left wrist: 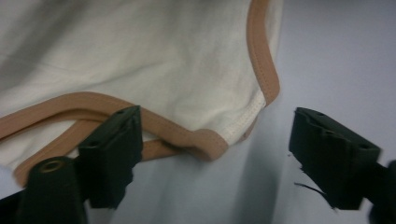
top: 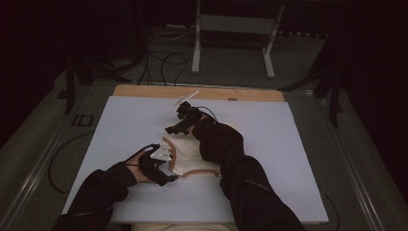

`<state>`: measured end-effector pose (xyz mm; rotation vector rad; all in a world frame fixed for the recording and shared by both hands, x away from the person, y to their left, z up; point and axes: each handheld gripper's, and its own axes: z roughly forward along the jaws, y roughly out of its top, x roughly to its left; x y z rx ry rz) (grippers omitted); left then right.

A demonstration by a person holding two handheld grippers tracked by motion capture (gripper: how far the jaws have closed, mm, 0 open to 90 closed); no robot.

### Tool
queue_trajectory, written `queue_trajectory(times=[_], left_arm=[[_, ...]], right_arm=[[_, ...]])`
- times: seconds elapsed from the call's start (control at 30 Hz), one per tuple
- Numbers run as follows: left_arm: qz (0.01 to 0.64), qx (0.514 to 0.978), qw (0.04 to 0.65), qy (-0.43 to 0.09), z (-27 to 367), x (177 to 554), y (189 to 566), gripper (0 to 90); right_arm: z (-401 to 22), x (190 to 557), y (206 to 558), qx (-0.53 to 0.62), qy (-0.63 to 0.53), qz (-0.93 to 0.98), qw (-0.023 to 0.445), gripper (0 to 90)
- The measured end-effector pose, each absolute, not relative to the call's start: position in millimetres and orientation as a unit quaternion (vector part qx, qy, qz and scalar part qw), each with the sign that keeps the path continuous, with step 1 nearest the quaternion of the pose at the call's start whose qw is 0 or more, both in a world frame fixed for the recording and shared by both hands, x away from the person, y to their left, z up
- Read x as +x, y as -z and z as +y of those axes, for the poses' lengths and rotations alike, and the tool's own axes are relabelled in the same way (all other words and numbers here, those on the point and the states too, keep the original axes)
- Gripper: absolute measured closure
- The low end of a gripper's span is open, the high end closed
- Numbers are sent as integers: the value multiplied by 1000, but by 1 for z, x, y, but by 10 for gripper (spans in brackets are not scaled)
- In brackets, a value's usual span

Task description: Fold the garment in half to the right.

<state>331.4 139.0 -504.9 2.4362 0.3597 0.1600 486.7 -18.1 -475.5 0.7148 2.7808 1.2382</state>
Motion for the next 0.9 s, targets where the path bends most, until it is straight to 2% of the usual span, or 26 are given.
queue_trajectory(times=[0.27, 0.43, 0.5, 0.53, 0.57, 0.63, 0.9], left_arm=[[121, 939, 315, -64, 134, 333, 512, 340], [122, 937, 321, -64, 134, 339, 512, 492], [120, 937, 322, -68, 134, 339, 512, 602], [122, 936, 322, -74, 132, 340, 511, 602], [122, 935, 323, -79, 132, 341, 512, 691], [129, 931, 332, -85, 130, 342, 512, 808], [127, 929, 336, -93, 131, 340, 513, 845]], right_arm=[[-11, 488, 481, 225, -389, 893, 4, 100], [-6, 488, 483, 224, -388, 894, 2, 100], [-5, 488, 484, 221, -388, 895, 2, 100], [-5, 489, 484, 220, -387, 896, 2, 100], [-3, 489, 485, 219, -387, 896, 0, 101], [-1, 489, 486, 220, -386, 896, -1, 101], [3, 495, 487, 234, -389, 891, 7, 95]])
